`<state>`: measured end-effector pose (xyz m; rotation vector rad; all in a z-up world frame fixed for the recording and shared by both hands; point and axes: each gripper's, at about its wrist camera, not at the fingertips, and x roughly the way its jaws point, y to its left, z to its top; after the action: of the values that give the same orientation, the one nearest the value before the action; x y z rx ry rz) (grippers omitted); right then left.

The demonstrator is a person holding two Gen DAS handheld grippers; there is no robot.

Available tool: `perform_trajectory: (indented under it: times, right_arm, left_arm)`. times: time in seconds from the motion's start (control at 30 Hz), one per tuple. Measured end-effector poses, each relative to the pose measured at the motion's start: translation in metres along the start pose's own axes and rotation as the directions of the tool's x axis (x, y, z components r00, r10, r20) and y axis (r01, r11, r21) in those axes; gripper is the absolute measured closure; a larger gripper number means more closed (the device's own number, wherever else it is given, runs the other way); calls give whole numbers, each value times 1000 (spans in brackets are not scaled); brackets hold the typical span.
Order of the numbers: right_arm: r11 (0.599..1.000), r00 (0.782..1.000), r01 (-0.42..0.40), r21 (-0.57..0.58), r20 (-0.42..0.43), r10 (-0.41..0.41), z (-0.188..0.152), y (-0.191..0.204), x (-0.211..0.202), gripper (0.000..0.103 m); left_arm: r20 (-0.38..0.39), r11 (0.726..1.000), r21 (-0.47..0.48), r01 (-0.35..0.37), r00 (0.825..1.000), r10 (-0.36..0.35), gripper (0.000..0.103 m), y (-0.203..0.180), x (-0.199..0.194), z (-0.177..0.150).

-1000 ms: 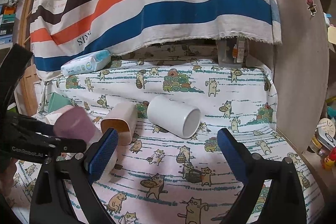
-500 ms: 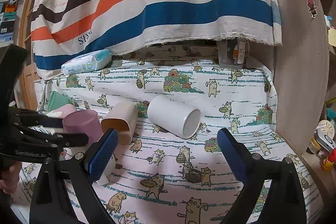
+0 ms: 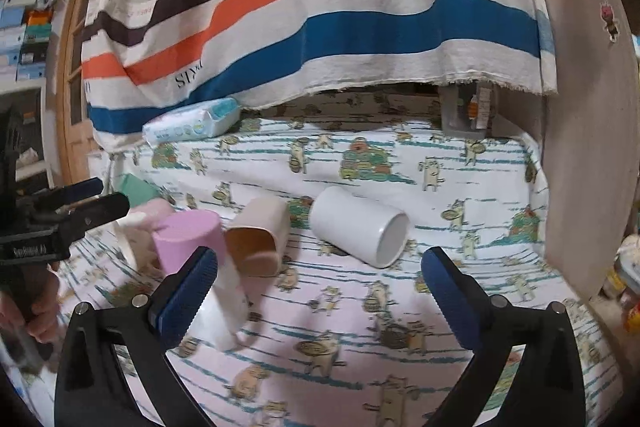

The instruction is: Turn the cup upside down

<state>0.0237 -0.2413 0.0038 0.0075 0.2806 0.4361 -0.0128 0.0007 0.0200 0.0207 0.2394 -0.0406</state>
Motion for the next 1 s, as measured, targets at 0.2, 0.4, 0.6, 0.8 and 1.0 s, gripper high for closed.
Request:
perform_trajectory:
  times: [0.2, 0.4, 0.6, 0.8, 1.0]
  right_arm:
    - [999, 998, -4, -40, 57, 6, 11, 31, 0, 0]
    - [993, 998, -47, -104, 38, 51, 2, 59, 19, 0]
    - [998, 1000, -10, -62, 3, 11, 0, 53, 30, 0]
    - [998, 1000, 15, -54, -16, -16, 0, 48, 34, 0]
    - [996, 1000, 1, -88, -8, -2, -2, 55, 29, 0]
  left_arm:
    - [-2, 999, 36, 18, 1000, -18, 1, 11, -5, -13]
    - [-22, 999, -25, 26, 999, -27, 1, 25, -3, -21]
    - [-56, 1000, -4, 31, 998, -31, 1, 19, 2, -24]
    - [-60, 999, -12, 30, 998, -31, 1, 21, 2, -25]
    - [-60, 1000, -13, 24, 998, -25, 1, 19, 2, -25]
